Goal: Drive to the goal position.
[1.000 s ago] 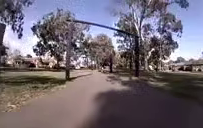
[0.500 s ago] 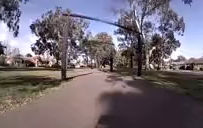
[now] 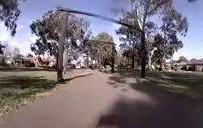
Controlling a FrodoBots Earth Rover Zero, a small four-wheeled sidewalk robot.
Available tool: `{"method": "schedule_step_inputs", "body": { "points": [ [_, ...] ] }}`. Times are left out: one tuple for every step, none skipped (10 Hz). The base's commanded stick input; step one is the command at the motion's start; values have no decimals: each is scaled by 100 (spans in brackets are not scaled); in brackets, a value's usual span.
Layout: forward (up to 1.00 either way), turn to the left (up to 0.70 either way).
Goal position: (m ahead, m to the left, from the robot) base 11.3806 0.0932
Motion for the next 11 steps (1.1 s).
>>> {"method": "schedule_step_inputs", "body": {
  "points": [
    [100, 20],
    [100, 11],
    [100, 0],
    [100, 0],
    [100, 0],
    [100, 0],
    [100, 0],
    [100, 0],
    [100, 0],
    [100, 0],
    [100, 0]
  ]
}}
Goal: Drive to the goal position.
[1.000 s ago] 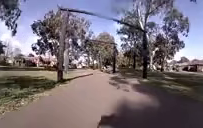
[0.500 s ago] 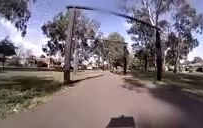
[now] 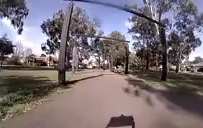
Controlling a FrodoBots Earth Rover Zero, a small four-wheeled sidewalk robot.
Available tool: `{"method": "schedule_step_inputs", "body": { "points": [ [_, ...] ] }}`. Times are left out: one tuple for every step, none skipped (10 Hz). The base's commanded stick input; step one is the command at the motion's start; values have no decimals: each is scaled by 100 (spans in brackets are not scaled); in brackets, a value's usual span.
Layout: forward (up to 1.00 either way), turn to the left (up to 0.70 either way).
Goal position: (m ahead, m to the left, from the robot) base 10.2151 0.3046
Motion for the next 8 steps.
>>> {"method": "schedule_step_inputs", "body": {
  "points": [
    [100, 0],
    [100, 0],
    [100, 0],
    [100, 0],
    [100, 0],
    [100, 0],
    [100, 0],
    [100, 0]
  ]
}}
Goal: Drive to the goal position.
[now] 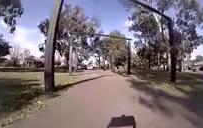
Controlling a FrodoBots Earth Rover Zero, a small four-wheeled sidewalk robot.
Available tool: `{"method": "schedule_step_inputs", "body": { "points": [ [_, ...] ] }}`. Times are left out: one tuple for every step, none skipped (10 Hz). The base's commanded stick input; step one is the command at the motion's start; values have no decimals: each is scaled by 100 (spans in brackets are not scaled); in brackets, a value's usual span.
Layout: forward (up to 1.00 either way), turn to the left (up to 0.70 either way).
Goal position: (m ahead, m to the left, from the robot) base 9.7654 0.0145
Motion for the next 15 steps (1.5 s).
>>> {"method": "schedule_step_inputs", "body": {
  "points": [
    [100, 0],
    [100, 0],
    [100, 0],
    [100, 0],
    [100, 0],
    [100, 0],
    [100, 0],
    [100, 0],
    [100, 0],
    [100, 0],
    [100, 0],
    [100, 0],
    [100, 0],
    [100, 4],
    [100, 4]
  ]
}}
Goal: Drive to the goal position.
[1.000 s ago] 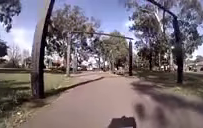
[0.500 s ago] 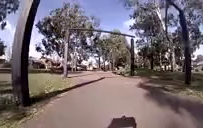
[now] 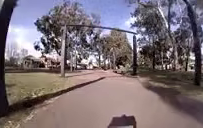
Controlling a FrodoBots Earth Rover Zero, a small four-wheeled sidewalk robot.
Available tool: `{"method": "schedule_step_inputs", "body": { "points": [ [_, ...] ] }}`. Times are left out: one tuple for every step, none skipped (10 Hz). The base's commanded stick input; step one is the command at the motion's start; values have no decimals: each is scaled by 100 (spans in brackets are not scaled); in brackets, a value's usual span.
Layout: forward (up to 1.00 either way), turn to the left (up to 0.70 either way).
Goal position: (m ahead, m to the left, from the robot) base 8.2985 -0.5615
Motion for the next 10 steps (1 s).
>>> {"method": "schedule_step_inputs", "body": {
  "points": [
    [100, 4],
    [100, 4],
    [100, 4],
    [100, 4],
    [100, 4],
    [100, 4],
    [100, 4],
    [100, 4],
    [100, 4],
    [100, 4]
  ]
}}
